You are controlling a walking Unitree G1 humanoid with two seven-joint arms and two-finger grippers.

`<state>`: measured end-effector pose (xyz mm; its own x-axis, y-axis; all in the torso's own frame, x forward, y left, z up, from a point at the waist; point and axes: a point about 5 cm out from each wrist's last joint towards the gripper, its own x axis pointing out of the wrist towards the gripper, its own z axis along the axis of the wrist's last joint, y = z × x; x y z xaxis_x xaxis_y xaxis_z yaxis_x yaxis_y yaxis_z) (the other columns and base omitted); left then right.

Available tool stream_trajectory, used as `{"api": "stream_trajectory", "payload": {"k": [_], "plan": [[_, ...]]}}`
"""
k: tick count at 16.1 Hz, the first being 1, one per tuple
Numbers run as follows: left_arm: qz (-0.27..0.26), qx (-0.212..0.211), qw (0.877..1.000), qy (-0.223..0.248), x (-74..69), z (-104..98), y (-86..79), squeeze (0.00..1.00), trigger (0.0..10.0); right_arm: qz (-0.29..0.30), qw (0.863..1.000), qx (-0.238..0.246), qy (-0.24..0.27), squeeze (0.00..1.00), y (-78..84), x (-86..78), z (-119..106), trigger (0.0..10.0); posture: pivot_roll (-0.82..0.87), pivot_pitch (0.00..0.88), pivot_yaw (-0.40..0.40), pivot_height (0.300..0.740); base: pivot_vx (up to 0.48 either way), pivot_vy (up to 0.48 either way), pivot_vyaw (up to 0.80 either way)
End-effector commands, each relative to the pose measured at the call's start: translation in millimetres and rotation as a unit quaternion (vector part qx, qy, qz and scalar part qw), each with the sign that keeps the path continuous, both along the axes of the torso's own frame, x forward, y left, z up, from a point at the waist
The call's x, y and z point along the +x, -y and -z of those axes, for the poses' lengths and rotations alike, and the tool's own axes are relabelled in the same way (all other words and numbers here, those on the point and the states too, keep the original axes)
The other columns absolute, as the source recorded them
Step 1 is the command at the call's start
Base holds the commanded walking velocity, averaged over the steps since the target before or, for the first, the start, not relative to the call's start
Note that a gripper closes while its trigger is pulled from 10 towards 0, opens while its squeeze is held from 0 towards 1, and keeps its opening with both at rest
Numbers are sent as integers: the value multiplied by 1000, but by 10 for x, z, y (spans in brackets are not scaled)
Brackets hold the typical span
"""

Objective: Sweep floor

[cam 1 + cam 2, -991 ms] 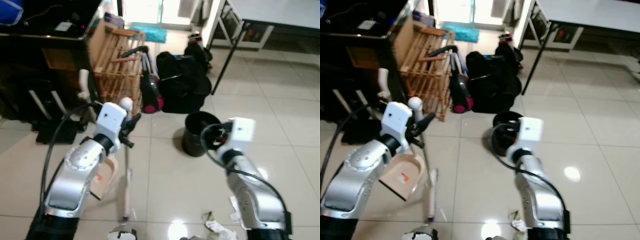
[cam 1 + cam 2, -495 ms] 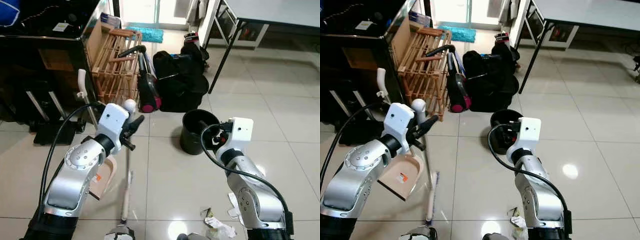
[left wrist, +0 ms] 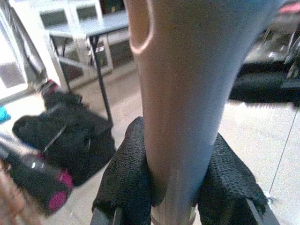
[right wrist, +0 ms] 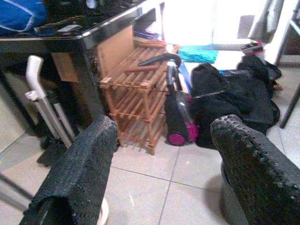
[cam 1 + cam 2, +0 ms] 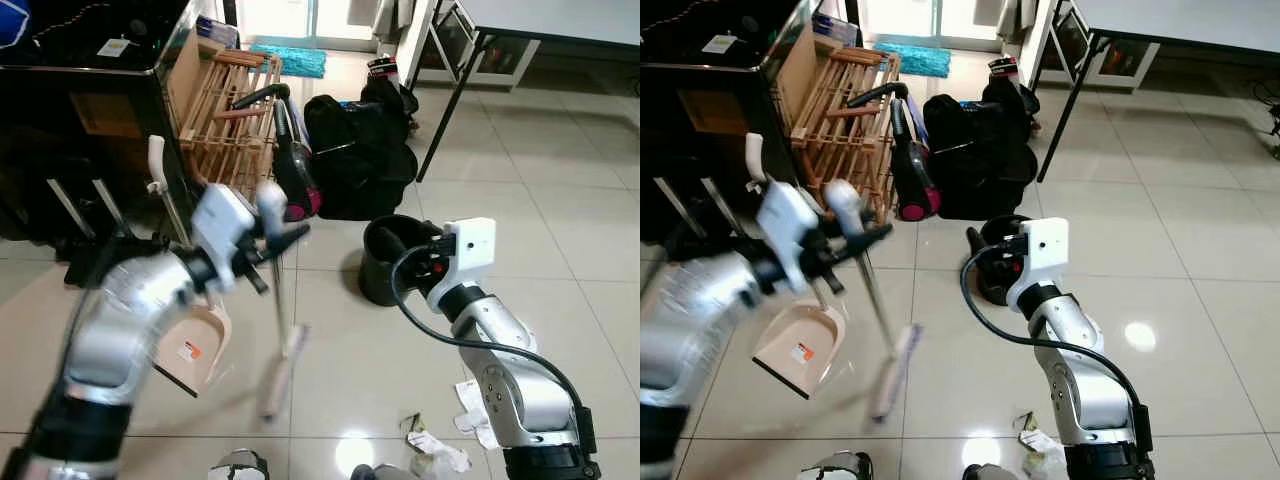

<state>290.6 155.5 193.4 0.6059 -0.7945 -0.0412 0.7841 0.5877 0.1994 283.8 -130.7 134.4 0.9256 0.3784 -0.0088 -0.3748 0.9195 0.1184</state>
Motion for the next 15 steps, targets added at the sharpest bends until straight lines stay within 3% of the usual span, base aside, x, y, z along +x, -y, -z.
{"api": "stream_trajectory", "payload": {"k": [1,4,5,7,9,11,15], "plan": [[60,-26,998,12,4,-250,-63,0,10000,-26,999,0,18,0,37,15,-52,10000,134,105,-84,740,0,0,0],[130,0,992,-5,-21,-348,-170,0,10000,-63,998,-6,31,0,76,11,-92,10000,134,102,-87,740,0,0,0],[181,31,983,-27,-39,-393,-295,0,10000,-108,993,3,45,980,88,-1,-156,10000,140,99,-85,740,0,0,0],[205,40,977,-36,-25,-442,-364,0,10000,-159,985,17,59,1000,33,-32,-227,10000,141,98,-83,740,0,0,0],[223,37,974,-24,28,-515,-320,0,10000,-263,962,40,67,1000,-215,-142,-317,10000,143,91,-79,740,0,0,0],[235,34,971,-14,58,-514,-246,0,10000,-307,950,25,56,1000,-347,-197,-281,10000,142,87,-82,740,0,0,0],[268,18,963,5,80,-532,-59,0,10000,-312,949,29,26,1000,-524,-197,-183,10000,143,79,-88,740,0,0,0]]}}
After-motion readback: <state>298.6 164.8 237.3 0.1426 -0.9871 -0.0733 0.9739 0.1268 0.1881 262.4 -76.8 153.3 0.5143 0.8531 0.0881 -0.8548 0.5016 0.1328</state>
